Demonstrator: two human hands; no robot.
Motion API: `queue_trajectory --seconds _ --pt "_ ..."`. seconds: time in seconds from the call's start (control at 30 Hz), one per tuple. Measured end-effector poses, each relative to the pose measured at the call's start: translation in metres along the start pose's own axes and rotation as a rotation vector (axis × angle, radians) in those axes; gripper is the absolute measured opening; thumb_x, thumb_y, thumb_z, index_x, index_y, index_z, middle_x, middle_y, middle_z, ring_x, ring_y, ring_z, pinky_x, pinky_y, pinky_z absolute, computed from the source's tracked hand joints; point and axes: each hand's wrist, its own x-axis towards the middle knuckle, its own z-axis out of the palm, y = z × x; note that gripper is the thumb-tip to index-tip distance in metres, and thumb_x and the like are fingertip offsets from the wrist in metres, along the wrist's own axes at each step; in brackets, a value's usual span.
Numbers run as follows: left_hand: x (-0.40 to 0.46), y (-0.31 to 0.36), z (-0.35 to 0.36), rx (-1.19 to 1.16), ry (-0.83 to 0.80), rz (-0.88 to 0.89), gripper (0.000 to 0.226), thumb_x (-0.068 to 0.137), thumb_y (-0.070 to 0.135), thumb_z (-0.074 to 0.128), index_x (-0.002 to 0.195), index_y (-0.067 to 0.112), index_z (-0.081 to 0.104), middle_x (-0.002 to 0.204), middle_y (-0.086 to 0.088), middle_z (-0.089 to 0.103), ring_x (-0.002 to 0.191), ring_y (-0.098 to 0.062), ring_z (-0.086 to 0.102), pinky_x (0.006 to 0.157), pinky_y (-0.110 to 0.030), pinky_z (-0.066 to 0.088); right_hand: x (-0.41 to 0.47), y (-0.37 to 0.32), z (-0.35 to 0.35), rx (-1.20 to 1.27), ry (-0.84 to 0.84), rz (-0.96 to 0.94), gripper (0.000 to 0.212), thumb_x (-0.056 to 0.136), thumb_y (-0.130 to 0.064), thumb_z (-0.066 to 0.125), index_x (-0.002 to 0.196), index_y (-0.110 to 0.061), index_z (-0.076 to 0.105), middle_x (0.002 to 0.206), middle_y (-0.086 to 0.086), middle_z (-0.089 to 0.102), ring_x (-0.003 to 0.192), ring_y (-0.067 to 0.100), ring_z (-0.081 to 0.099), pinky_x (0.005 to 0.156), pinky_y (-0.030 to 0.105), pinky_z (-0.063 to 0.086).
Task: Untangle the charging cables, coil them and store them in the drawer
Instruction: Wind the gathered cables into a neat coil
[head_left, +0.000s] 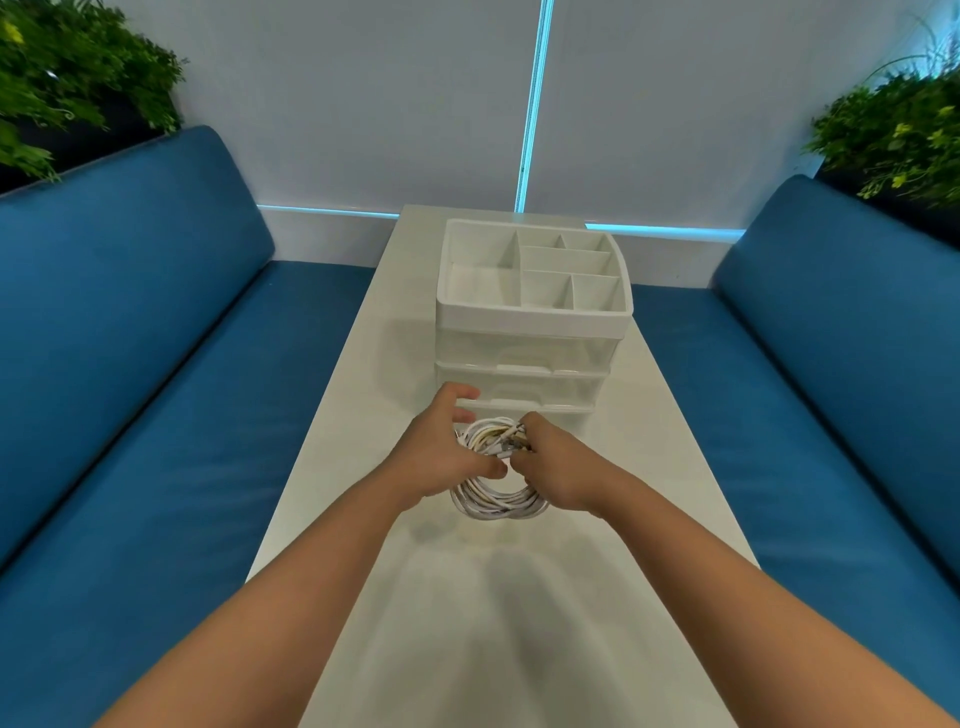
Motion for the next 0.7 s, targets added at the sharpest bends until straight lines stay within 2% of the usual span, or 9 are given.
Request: queue_trajectory --seconds 0.07,0.13,0.27,0.33,0.4,0.47,0.57,0.63,0.7 --pt "0.000 0.006 0.001 0.068 -0.017 0.042 0.090 0.063 0.010 0.090 0.135 0.031 0.041 0.131 0.003 0.050 0.099 -0.013 0.058 0.078 -0.028 0.050 0.001 -0.001 -0.001 -0.071 -0.003 -0.001 0.004 0.096 -0.010 0.044 0.099 -0.008 0.041 0.077 -0.002 0.043 0.064 0.009 0.040 0.053 0.023 0.030" --pt "0.001 0.008 0.002 0.095 -0.048 0.069 0.087 0.066 0.011 0.089 0.136 0.030 0.041 0.134 0.004 0.047 0.101 -0.009 0.055 0.082 -0.026 0.047 0.003 0.000 -0.002 -0.078 -0.003 0.023 0.005 0.095 -0.010 0.043 0.100 -0.008 0.042 0.080 0.000 0.045 0.066 0.011 0.041 0.054 0.024 0.031" --pt "0.001 0.004 0.000 0.002 -0.078 0.042 0.089 0.072 0.020 0.088 0.143 0.031 0.035 0.147 0.007 0.038 0.134 -0.013 0.038 0.098 -0.028 0.036 0.007 0.004 -0.001 0.059 0.035 0.099 0.013 0.094 -0.011 0.044 0.106 -0.005 0.046 0.088 0.007 0.050 0.073 0.019 0.046 0.060 0.029 0.036" --pt "-0.001 -0.001 -0.002 -0.108 -0.067 -0.026 0.096 0.072 0.021 0.087 0.147 0.034 0.027 0.150 0.006 0.032 0.133 -0.012 0.033 0.100 -0.030 0.033 0.009 0.006 0.000 0.127 0.071 0.129 0.008 0.095 -0.012 0.043 0.101 -0.008 0.042 0.083 0.005 0.048 0.070 0.017 0.044 0.057 0.029 0.035" --pt "-0.004 -0.005 -0.001 -0.184 -0.094 -0.136 0.110 0.070 0.026 0.089 0.150 0.037 0.014 0.144 0.004 0.032 0.127 -0.014 0.035 0.100 -0.033 0.033 0.010 0.007 -0.001 0.184 0.115 0.146 0.005 0.096 -0.011 0.042 0.100 -0.009 0.040 0.081 0.002 0.046 0.067 0.014 0.043 0.055 0.027 0.033" --pt "-0.006 -0.006 0.004 -0.269 -0.116 -0.248 0.120 0.066 0.031 0.089 0.150 0.039 0.004 0.142 0.000 0.041 0.124 -0.019 0.046 0.099 -0.039 0.039 0.011 0.006 -0.001 0.217 0.140 0.152 0.003 0.096 -0.011 0.042 0.098 -0.010 0.039 0.081 0.001 0.044 0.066 0.013 0.042 0.055 0.027 0.032" --pt "-0.004 -0.004 0.012 -0.398 -0.092 -0.258 0.106 0.079 0.013 0.078 0.150 0.037 0.003 0.125 -0.008 0.061 0.109 -0.023 0.064 0.097 -0.044 0.052 0.012 0.002 0.001 0.183 0.099 0.127 0.011 0.095 -0.011 0.044 0.104 -0.007 0.043 0.088 0.006 0.050 0.072 0.017 0.046 0.059 0.029 0.037" --pt "0.000 -0.002 0.012 -0.367 -0.079 -0.221 0.098 0.082 0.002 0.071 0.150 0.035 0.008 0.120 -0.010 0.064 0.105 -0.024 0.066 0.099 -0.045 0.052 0.012 0.000 0.001 0.127 0.065 0.084 0.021 0.092 -0.008 0.045 0.113 -0.005 0.045 0.098 0.010 0.055 0.080 0.020 0.050 0.065 0.032 0.041" --pt "0.002 -0.001 0.012 -0.285 -0.106 -0.198 0.094 0.082 -0.003 0.068 0.150 0.033 0.014 0.125 -0.007 0.061 0.110 -0.027 0.065 0.101 -0.047 0.050 0.010 -0.002 -0.003 0.037 0.035 0.037 0.026 0.092 -0.006 0.045 0.118 -0.004 0.045 0.100 0.008 0.054 0.081 0.018 0.050 0.061 0.026 0.039"
